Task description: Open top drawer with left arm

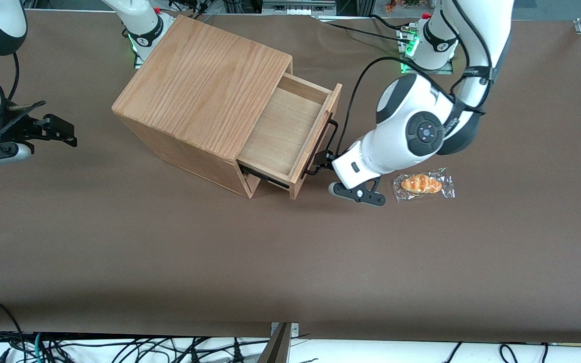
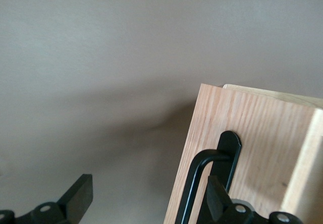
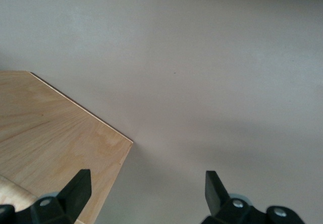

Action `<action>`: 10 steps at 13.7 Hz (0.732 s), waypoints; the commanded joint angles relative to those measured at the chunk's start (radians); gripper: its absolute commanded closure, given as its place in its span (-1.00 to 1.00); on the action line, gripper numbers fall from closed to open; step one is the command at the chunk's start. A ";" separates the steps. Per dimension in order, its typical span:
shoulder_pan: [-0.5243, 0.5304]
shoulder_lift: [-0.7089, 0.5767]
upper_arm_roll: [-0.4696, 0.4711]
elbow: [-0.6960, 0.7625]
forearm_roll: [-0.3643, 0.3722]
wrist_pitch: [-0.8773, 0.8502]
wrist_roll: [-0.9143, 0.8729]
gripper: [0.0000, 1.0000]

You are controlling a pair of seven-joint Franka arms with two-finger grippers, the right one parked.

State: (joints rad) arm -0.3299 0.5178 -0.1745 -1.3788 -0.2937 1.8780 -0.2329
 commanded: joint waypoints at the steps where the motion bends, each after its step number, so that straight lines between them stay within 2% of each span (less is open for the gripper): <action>1: 0.037 0.008 -0.002 0.066 -0.010 -0.098 0.000 -1.00; 4: 0.110 0.001 0.000 0.096 0.004 -0.216 0.004 -1.00; 6: 0.208 -0.018 0.000 0.090 0.008 -0.299 0.010 -1.00; 7: 0.250 -0.021 0.000 0.092 0.033 -0.325 0.012 -1.00; 10: 0.333 -0.041 -0.002 0.084 0.183 -0.332 0.013 -1.00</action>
State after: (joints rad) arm -0.0335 0.5051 -0.1623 -1.2887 -0.1836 1.5672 -0.2234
